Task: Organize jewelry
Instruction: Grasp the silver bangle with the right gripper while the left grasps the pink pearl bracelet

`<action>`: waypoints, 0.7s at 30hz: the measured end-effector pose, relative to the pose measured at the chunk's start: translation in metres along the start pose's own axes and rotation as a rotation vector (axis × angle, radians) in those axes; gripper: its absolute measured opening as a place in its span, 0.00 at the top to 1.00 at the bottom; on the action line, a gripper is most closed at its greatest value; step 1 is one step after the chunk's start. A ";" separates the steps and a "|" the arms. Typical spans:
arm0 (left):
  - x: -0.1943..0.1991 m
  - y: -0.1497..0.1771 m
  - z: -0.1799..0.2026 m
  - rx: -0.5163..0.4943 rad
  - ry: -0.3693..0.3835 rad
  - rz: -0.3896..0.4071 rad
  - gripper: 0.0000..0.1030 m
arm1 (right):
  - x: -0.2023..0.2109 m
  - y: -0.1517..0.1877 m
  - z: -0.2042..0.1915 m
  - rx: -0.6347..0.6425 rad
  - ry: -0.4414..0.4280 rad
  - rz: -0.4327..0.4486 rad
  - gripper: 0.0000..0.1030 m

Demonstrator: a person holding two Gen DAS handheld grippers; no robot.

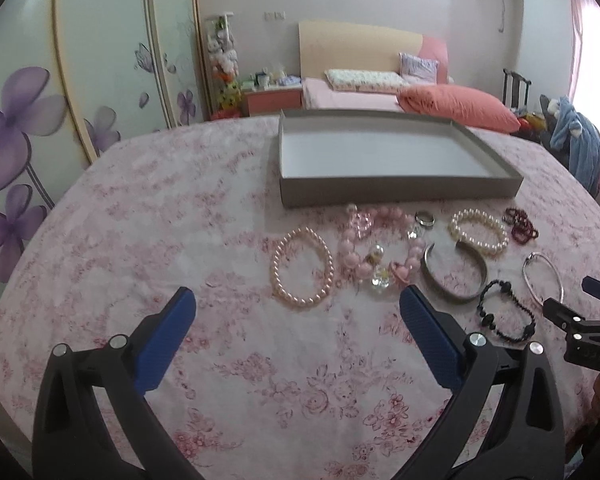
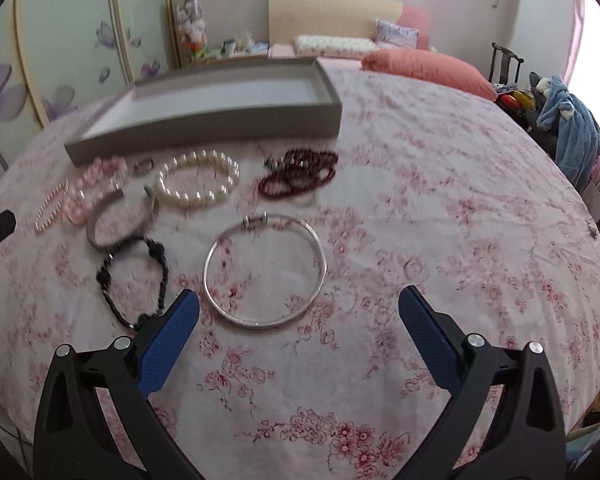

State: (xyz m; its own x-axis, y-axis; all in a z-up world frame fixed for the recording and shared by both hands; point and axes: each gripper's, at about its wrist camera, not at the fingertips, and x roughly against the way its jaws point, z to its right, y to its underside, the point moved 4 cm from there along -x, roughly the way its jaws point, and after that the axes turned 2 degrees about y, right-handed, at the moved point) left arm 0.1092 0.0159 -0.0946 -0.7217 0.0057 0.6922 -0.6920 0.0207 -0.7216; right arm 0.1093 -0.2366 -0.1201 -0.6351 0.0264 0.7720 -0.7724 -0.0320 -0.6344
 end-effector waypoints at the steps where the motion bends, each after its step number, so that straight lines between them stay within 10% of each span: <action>1: -0.003 0.001 0.000 -0.004 0.002 -0.012 0.04 | -0.003 0.001 -0.002 0.004 -0.001 -0.011 0.07; 21: -0.053 -0.012 -0.019 0.055 0.017 -0.171 0.04 | -0.016 -0.023 -0.005 -0.018 -0.026 -0.033 0.16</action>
State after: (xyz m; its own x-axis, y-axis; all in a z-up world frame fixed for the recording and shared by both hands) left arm 0.1557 0.0347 -0.1225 -0.5929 0.0234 0.8049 -0.8052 -0.0318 -0.5922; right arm 0.1371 -0.2309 -0.1176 -0.6092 0.0013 0.7931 -0.7930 -0.0133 -0.6091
